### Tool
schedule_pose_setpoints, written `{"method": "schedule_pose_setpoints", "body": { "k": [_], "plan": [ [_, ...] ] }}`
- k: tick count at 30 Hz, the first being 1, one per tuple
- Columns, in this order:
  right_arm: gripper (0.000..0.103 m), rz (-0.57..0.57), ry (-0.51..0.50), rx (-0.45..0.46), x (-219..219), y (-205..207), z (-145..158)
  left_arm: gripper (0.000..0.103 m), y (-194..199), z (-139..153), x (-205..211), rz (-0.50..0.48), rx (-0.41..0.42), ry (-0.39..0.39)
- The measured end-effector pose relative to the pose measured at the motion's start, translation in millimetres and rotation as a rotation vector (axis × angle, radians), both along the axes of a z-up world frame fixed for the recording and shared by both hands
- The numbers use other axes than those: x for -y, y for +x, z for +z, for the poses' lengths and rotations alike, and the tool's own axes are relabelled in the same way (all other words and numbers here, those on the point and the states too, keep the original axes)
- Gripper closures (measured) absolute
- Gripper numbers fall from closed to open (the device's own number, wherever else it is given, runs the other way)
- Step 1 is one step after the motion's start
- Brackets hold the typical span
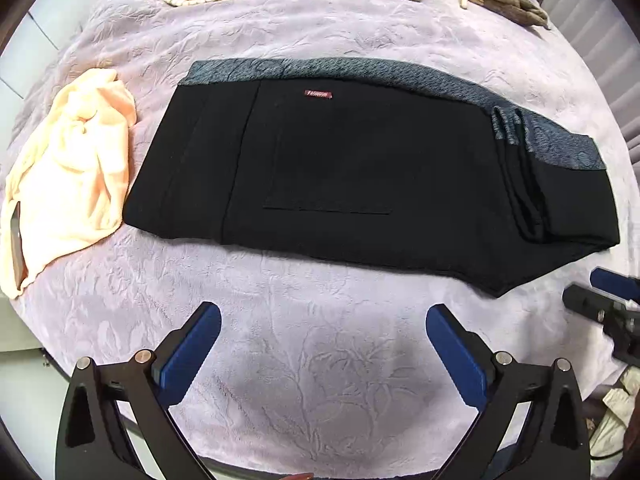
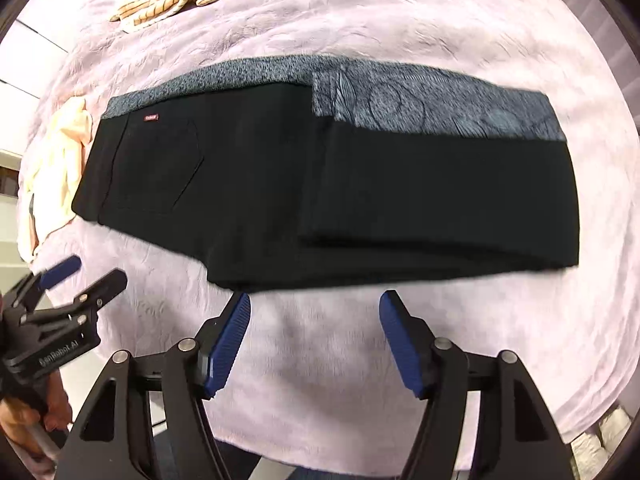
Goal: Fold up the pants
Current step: 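Pull both open grippers back from the flattened black pants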
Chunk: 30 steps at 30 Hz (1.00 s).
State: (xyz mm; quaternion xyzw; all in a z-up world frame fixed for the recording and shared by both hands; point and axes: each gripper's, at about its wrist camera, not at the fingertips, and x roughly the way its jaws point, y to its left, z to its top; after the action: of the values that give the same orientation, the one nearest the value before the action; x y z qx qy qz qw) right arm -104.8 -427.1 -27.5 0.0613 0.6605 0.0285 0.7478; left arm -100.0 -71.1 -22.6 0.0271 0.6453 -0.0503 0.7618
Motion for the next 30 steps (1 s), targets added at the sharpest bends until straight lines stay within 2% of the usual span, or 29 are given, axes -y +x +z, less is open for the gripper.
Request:
{"method": "schedule_pose_setpoints", "body": {
  "k": [2, 8, 10, 11, 18, 22, 30],
  "plan": [
    [0.022, -0.009, 0.009, -0.001, 1, 1, -1, 0.000, 8, 9, 2, -0.007, 0.002, -0.004],
    [0.022, -0.014, 0.028, -0.025, -7, -8, -4, 0.000, 10, 15, 4, -0.007, -0.008, -0.011],
    [0.022, 0.006, 0.015, -0.028, -15, -6, -5, 0.000, 10, 14, 1, -0.005, -0.011, -0.019],
    [0.022, 0.016, 0.006, -0.030, -21, -3, -7, 0.000, 19, 1, -12, -0.006, -0.011, -0.022],
    [0.022, 0.063, -0.035, -0.063, -36, -5, -13, 0.000, 19, -8, -26, 0.009, -0.026, -0.032],
    [0.022, 0.060, -0.055, -0.082, -37, -4, -15, 0.000, 18, -7, -38, 0.046, -0.012, -0.037],
    [0.022, 0.121, -0.103, -0.107, -56, -4, -20, 0.000, 14, -17, -70, 0.122, -0.040, -0.052]
  ]
}}
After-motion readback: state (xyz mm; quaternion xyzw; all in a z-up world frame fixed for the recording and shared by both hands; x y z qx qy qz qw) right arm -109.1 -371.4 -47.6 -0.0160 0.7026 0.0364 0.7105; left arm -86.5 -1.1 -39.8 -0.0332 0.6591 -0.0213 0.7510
